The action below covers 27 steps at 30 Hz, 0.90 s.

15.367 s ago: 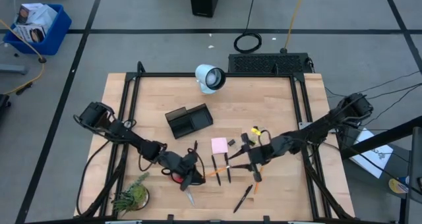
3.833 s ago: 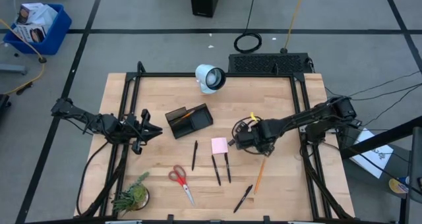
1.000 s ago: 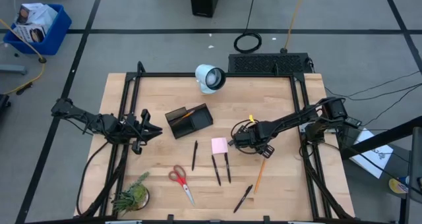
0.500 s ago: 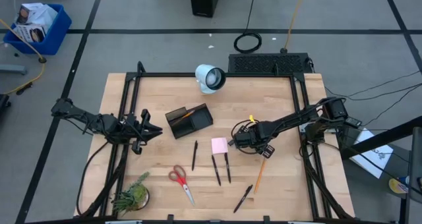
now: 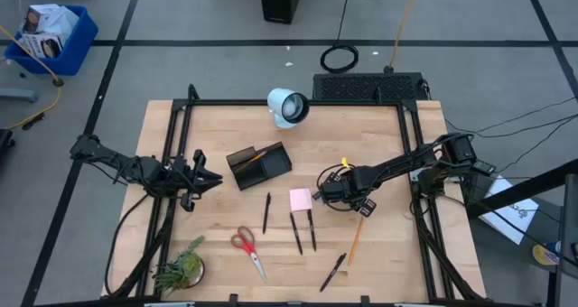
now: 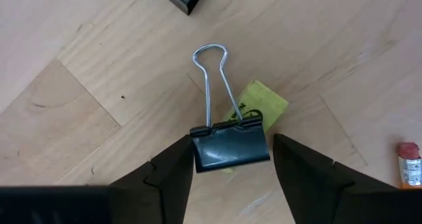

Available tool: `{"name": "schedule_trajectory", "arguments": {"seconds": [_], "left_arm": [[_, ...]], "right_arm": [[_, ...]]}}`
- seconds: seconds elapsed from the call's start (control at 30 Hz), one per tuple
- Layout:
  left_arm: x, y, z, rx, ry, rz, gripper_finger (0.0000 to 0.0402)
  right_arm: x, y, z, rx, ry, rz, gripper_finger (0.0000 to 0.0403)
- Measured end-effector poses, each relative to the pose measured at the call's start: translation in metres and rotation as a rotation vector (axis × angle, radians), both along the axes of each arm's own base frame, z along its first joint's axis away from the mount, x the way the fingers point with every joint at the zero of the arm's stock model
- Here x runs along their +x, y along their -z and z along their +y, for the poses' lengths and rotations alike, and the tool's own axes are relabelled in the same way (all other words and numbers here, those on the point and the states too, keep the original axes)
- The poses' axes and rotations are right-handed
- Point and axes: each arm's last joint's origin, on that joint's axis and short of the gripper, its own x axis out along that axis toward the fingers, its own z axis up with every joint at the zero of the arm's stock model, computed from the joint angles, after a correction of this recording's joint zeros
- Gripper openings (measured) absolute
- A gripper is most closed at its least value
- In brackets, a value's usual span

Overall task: Pick and place office supplies into organizer
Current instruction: Put the black binder clip into the black desk organizer

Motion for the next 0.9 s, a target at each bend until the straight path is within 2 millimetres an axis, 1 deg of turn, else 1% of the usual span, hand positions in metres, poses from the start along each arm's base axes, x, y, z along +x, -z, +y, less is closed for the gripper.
{"name": "schedule_trajectory", "arguments": {"seconds": [0.67, 0.9], "left_arm": [[0.0, 0.0, 0.0, 0.0, 0.0, 0.0, 0.0063], [0.0, 0.0, 0.0, 0.0, 0.0, 0.0, 0.0062]], "right_arm": [[0.0009, -0.0001, -0.0001, -0.001, 0.005, -0.01, 0.0164], [0.001, -0.0002, 0.0, -0.001, 0.001, -0.011, 0.0161]]}}
